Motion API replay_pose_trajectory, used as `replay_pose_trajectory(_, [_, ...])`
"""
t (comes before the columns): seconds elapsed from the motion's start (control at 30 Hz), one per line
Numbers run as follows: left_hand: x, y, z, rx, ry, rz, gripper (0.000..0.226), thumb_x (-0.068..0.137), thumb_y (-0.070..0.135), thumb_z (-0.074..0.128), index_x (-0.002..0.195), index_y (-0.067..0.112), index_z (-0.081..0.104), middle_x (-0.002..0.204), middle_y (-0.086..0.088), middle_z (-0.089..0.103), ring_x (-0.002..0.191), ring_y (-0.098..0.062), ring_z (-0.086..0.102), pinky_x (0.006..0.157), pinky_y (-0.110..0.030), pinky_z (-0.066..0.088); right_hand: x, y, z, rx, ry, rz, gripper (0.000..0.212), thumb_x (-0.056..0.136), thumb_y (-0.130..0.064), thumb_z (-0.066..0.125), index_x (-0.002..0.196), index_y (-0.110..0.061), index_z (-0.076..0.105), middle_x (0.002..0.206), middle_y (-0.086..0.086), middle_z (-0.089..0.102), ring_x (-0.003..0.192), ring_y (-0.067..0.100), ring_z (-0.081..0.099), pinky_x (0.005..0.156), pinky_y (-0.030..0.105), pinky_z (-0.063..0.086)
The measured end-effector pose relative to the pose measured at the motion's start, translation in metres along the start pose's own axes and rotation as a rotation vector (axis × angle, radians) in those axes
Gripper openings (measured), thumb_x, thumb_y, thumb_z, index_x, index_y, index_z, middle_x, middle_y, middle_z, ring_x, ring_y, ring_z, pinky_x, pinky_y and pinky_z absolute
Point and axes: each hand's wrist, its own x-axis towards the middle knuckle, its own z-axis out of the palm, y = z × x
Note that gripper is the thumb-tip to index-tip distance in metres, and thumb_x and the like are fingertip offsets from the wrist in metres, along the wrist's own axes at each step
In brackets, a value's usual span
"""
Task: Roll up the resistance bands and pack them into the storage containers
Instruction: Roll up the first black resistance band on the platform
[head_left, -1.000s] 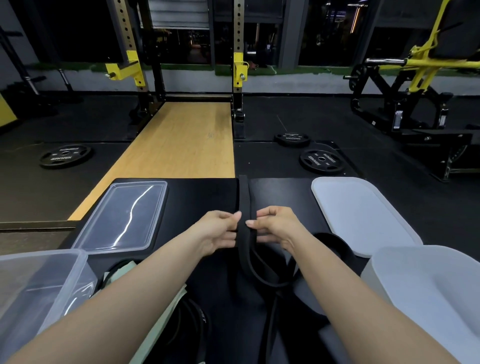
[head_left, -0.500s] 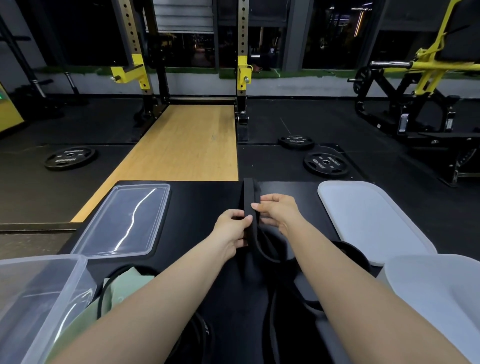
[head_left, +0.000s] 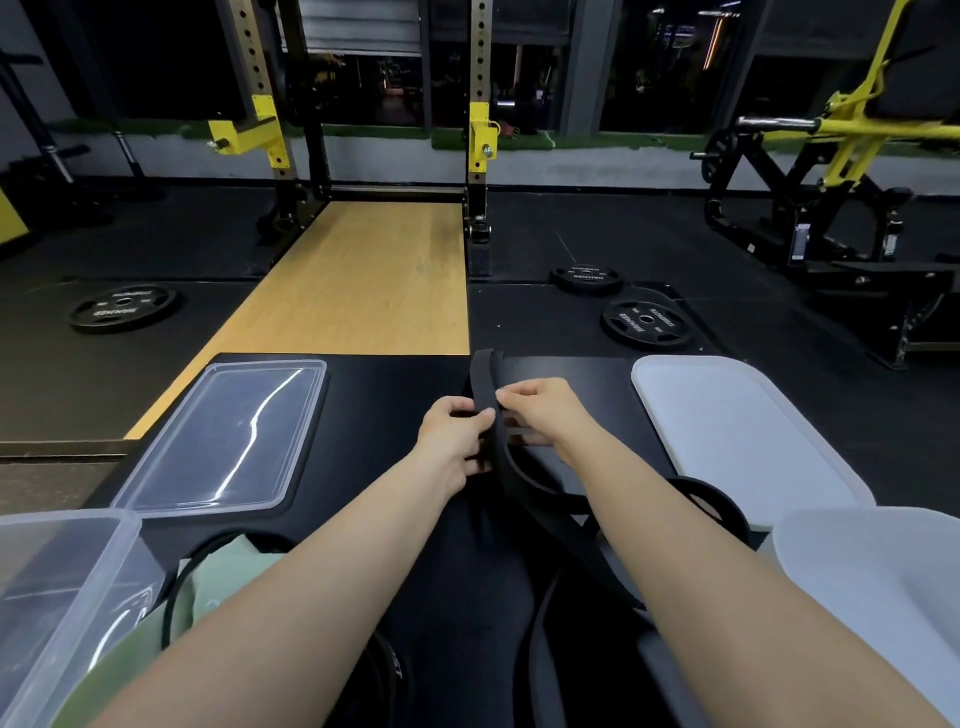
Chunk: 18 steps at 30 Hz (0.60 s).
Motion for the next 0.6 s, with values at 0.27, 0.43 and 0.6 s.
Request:
replay_pose_trajectory(0.27, [0.001, 0.002, 0.001, 0.108, 0.077, 0.066, 0.03, 0.086, 0.006, 0.065, 0.11, 0.013, 0.048, 0.113, -0.017, 0.062, 0.094, -0.027, 0.067, 0.059, -0.03, 0.056, -0.016, -0.002, -0.014, -0.045, -0.203, 0.04, 0.022, 0.097, -0.031, 0.052, 0.104, -0.013, 0.062, 0.095, 0.003, 0.065, 0.083, 0.015, 0.066, 0.079, 0.032, 0.057])
replay_pose_trajectory(0.43, [0.0, 0.015, 0.003, -0.021, 0.013, 0.053, 0.031, 0.089, 0.006, 0.062, 0.118, -0.002, 0.058, 0.091, -0.011, 0.07, 0.064, -0.014, 0.07, 0.056, -0.023, 0.058, -0.039, 0.001, -0.035, -0.052, -0.436, 0.125, 0.04, 0.093, -0.052, 0.047, 0.103, -0.013, 0.054, 0.085, -0.002, 0.069, 0.076, 0.014, 0.067, 0.07, 0.026, 0.053])
replay_pose_trajectory(0.6, [-0.001, 0.023, 0.007, -0.162, 0.047, 0.033, 0.023, 0.09, 0.003, 0.058, 0.113, -0.001, 0.058, 0.088, -0.012, 0.069, 0.062, -0.014, 0.069, 0.062, -0.029, 0.059, -0.057, 0.01, -0.035, 0.083, -0.53, 0.008, 0.026, 0.085, -0.022, 0.069, 0.085, -0.013, 0.045, 0.093, 0.012, 0.062, 0.084, 0.027, 0.07, 0.067, 0.039, 0.058])
